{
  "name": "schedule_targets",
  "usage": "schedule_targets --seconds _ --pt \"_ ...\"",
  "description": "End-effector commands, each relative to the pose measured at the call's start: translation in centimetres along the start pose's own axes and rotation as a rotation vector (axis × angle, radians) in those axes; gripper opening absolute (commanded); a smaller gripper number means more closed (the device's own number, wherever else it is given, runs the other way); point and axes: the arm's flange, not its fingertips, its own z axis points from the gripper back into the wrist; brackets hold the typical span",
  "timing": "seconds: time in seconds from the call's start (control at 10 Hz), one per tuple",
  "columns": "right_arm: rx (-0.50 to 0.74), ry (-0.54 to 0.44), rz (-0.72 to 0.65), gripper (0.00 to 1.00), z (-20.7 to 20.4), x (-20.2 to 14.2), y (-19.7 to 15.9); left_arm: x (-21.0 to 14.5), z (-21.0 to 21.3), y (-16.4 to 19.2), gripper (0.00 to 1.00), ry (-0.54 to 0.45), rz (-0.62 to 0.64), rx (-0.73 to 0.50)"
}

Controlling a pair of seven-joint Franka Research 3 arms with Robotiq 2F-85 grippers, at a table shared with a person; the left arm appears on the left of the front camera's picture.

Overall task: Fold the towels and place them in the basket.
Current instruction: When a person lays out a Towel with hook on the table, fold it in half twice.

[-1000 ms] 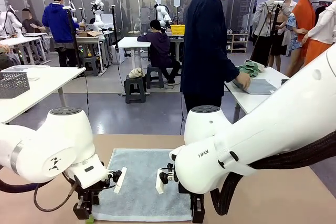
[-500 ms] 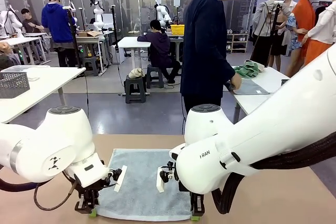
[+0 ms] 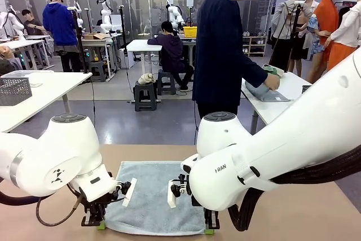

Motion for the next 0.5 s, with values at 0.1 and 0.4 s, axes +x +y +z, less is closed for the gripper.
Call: schedule_targets --seconds 0.1,0.4 --pt "-0.030 0.017 -0.010 0.00 1.1 0.1 0.8 -0.8 1.2 -1.1 0.00 0.009 -0.028 0.041" --pt "-0.068 -0.007 -0.028 0.00 4.2 -0.2 0.2 -1.5 4.1 -0.2 0.00 0.006 0.009 0.083"
